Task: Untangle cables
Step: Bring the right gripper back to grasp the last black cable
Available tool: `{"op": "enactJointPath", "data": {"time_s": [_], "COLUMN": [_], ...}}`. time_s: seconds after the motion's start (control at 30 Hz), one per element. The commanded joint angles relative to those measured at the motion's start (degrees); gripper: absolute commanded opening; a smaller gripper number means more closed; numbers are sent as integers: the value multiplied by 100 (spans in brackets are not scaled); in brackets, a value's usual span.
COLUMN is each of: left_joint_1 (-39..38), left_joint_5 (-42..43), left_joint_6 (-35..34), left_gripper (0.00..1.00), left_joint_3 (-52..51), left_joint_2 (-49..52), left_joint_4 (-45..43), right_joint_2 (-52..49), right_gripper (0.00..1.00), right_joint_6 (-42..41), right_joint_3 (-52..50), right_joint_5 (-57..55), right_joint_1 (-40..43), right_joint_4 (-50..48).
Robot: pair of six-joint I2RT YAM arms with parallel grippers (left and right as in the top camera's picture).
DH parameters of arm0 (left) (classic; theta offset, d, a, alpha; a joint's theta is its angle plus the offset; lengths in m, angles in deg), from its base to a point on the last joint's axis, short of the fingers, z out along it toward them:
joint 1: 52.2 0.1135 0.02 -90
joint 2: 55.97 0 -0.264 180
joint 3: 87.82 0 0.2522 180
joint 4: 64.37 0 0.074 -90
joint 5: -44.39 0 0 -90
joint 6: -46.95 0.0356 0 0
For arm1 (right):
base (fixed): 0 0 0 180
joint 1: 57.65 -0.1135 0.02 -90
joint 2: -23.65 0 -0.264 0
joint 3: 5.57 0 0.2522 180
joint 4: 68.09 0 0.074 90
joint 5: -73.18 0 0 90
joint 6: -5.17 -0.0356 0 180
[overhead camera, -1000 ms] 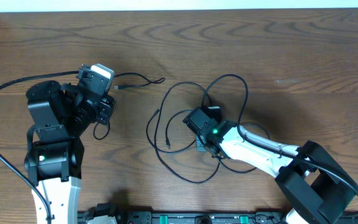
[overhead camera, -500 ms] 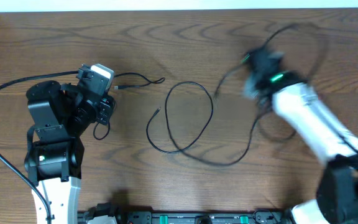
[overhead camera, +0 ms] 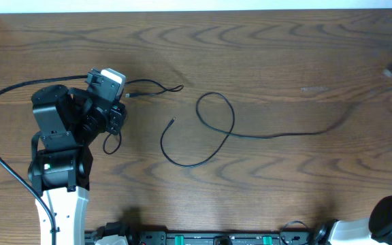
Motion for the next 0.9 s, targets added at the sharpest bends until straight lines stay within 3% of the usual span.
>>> {"op": "enactJointPath", "data": {"time_s": [0.0,0.23,0.5,0.53,0.57,0.63,0.67,0.87], "left_joint_1": [13,13,13,13,13,13,13,13], "left_joint_5": [101,101,101,101,101,101,101,103], "left_joint_6": [-37,-81,-164,-164,-164,-164,-164,-170], "left_gripper": [7,8,8,8,7,7,8,7], "left_joint_3": [-9,-9,-9,-11,-9,-11,-11,-9], "left_joint_2": [-4,-4,-4,-4,-4,-4,-4,-4], "left_joint_4": [11,11,11,11,11,11,11,11], "right_joint_2": [33,-332,-758,-796,-844,-887,-894,-898], "right_gripper": [1,1,1,8,27,95,99,99], "right_joint_6": [205,-192,-203,-302,-433,-603,-654,-925], "right_joint_3": [131,129,129,129,129,129,129,129], "right_joint_5": [245,852,1049,1064,1128,1410,1631,3641], "right_joint_1": [787,1945,2170,2166,2166,2168,2166,2033], "right_joint_4": [-90,-90,-109,-122,-127,-136,-136,61]}}
